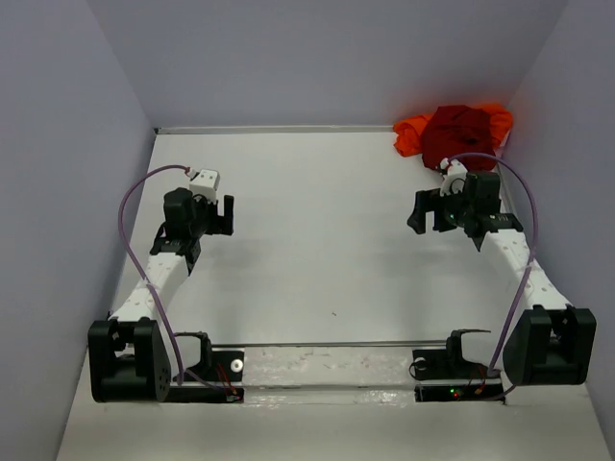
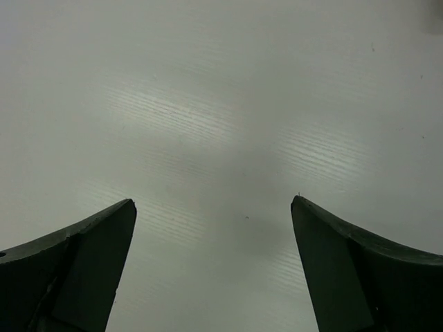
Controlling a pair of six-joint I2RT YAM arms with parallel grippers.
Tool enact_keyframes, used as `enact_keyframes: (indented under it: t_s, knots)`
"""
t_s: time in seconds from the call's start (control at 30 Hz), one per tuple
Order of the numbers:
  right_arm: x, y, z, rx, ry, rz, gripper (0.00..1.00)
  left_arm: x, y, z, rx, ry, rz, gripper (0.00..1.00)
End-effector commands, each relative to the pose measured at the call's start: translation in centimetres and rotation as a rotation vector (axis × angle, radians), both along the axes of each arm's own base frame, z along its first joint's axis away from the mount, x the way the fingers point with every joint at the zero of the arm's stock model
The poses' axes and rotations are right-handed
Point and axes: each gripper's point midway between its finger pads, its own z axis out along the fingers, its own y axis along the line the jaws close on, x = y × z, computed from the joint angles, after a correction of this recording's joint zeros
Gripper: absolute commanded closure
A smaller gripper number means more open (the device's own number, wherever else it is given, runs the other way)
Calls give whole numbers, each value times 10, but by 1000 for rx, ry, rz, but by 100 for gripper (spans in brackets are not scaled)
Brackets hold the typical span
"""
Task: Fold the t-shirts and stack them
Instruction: Pick up the crumpled T-shirt from the corner of the board.
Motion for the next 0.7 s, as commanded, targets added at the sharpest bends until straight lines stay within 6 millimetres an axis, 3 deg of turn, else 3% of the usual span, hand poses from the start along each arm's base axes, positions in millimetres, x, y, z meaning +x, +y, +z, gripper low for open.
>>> enact_keyframes:
  t_s: [0.0,0.1,0.33,0.4,0.53,0.67]
  knots:
    - [12,3,14,12,-50,16,0,4,1,8,8,-52,-5,2]
    - [11,4,8,15,-35,30,0,2,-2,7,6,-52,-23,2]
    - [18,-9,-28,-48,87,-14,7,1,-3,7,9,-51,-33,3]
    - [23,-12,-27,-57,86,-26,7,1,-2,7,11,-53,-32,3]
    - [33,-30,-33,-140,93,-87,7,1,-3,3,13,-42,-38,3]
    - [59,-56,-28,-282,33,-141,7,0,-5,2,13,-38,-52,3]
